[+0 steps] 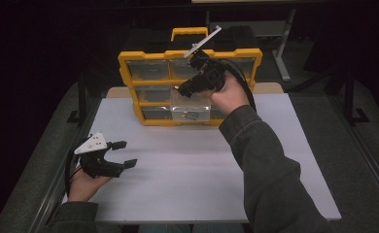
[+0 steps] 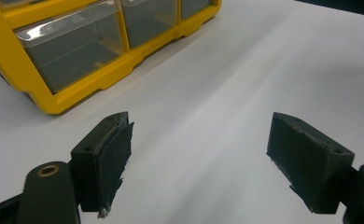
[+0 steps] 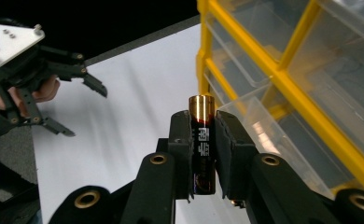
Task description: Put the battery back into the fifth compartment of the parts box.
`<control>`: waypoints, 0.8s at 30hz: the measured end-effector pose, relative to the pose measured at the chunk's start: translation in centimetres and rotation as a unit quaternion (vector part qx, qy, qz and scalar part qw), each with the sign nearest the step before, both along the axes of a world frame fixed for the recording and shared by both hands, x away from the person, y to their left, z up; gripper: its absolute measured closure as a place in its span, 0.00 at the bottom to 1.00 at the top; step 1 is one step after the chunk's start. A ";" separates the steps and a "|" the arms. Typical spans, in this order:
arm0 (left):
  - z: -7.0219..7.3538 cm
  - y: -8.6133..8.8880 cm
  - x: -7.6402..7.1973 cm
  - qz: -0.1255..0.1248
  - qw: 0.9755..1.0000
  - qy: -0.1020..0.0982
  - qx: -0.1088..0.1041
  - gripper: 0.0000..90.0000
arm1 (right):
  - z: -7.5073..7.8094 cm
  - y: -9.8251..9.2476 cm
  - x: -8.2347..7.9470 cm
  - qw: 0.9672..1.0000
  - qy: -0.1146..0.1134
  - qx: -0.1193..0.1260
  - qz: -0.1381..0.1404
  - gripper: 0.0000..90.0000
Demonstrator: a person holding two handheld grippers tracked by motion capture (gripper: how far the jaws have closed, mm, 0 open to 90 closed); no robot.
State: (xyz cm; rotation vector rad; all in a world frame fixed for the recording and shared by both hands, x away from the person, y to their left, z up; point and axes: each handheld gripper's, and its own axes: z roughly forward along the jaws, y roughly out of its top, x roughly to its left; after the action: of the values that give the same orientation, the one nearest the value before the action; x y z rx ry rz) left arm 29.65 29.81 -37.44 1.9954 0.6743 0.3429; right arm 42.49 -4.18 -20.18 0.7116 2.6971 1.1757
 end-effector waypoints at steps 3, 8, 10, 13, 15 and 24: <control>0.0 0.0 0.0 0.000 1.000 0.000 0.002 0.24 | 0.0 -0.2 0.5 1.000 0.006 0.000 -0.011 0.85; 0.0 0.0 0.0 0.001 1.000 0.000 -0.001 0.23 | -0.3 -0.6 1.2 1.000 0.012 0.001 -0.027 0.85; 0.0 0.0 0.0 0.001 1.000 0.000 0.000 0.23 | -0.6 -0.7 1.5 1.000 0.010 -0.001 -0.029 0.85; 0.0 0.1 0.0 0.001 1.000 0.000 -0.001 0.23 | -0.8 -0.8 1.8 0.999 0.013 -0.005 -0.037 0.85; 0.0 0.0 0.0 0.002 1.000 0.000 0.000 0.23 | -1.0 -0.8 2.1 0.999 0.016 -0.008 -0.039 0.85; 0.1 0.1 0.0 0.001 1.000 0.001 0.002 0.24 | -1.9 -0.5 2.7 0.999 0.017 -0.018 -0.044 0.85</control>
State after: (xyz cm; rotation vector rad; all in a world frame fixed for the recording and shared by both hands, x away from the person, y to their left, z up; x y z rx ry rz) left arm 29.64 29.92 -37.37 1.9979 0.6778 0.3447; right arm 45.18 -4.72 -22.09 0.8424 2.6776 1.1006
